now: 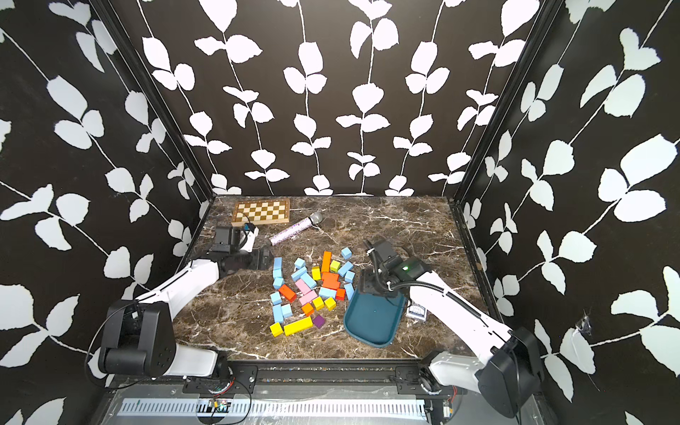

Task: Pick out the blue building blocks
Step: Move the storage box to the center of the board.

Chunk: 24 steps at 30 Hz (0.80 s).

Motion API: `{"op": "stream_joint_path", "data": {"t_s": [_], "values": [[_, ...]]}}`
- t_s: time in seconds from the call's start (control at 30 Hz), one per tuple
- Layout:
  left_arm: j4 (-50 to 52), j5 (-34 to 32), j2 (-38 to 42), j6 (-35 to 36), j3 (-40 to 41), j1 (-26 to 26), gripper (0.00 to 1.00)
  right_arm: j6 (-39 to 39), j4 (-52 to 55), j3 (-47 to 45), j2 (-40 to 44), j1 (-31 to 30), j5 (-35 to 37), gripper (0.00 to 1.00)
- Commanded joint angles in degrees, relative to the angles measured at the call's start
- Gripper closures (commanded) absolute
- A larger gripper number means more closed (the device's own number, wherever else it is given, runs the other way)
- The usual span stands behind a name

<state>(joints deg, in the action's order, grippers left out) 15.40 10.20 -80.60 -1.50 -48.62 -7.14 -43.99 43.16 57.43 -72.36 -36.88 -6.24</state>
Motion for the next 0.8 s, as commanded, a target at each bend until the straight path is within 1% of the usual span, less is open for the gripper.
{"op": "stream_joint_path", "data": {"t_s": [0.0, 0.13, 0.4, 0.47, 0.53, 0.63, 0.77], "values": [[-0.54, 2.0, 2.24, -1.03, 0.11, 0.02, 0.01, -1.32, -6.18, -0.23, -4.08, -0.21, -1.84, 0.36], [-0.06, 3.36, 3.38, -1.14, 0.84, 0.02, 0.01, 2.96, -6.64, 1.92, -10.13, -0.21, -1.26, 0.39], [0.27, 2.5, 4.13, -0.07, 2.02, 0.02, 0.01, 9.54, -6.14, 4.54, -18.76, 0.27, -0.43, 0.47], [0.61, 2.15, 4.19, -0.16, 1.66, 0.06, 0.01, 12.45, -5.96, 5.14, -20.86, 0.67, -0.76, 0.53], [0.84, 2.26, 4.55, -0.13, 1.57, 0.04, 0.01, 15.47, -6.02, 5.37, -21.62, 1.09, -0.62, 0.63], [1.12, 1.86, 4.96, 0.25, 1.49, 0.02, 0.01, 19.31, -5.76, 5.52, -21.8, 2.06, 0.4, 0.64], [1.18, 1.63, 5.04, 0.71, 1.55, 0.04, 0.01, 24.72, -6.05, 5.83, -21.83, 4.29, -0.42, 0.66]]}}
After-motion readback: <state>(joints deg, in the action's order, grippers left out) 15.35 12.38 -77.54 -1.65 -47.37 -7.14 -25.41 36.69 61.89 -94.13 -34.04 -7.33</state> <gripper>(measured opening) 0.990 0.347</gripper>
